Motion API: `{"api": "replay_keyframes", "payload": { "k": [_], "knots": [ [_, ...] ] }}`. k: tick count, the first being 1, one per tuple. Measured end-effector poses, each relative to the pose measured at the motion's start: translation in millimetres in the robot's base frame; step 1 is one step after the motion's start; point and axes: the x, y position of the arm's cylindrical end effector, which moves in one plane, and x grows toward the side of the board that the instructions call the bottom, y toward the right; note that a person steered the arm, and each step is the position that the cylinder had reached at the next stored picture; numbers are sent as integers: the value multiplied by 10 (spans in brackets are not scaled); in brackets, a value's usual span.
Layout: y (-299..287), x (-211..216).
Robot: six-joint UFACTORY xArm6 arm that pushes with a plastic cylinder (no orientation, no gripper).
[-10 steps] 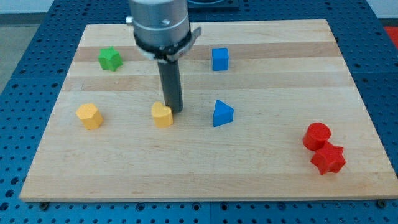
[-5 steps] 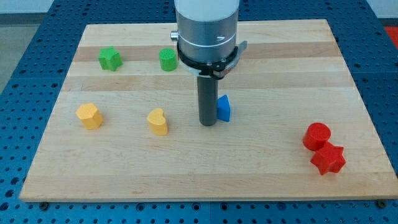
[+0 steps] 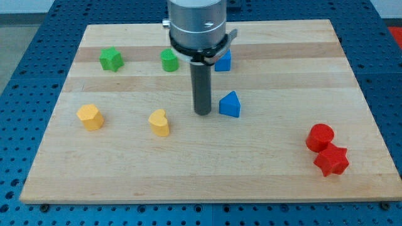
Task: Move the blue triangle into the red circle
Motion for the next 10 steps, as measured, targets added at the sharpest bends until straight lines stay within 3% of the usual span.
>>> {"api": "replay_keyframes", "payload": {
  "k": [2,4,5,6,7,9,10],
  "knots": [
    [968,377],
    [309,-15],
    [693,-94],
    [1327,133],
    [1493,210],
    [1220,-46],
    [1093,211]
  ]
}}
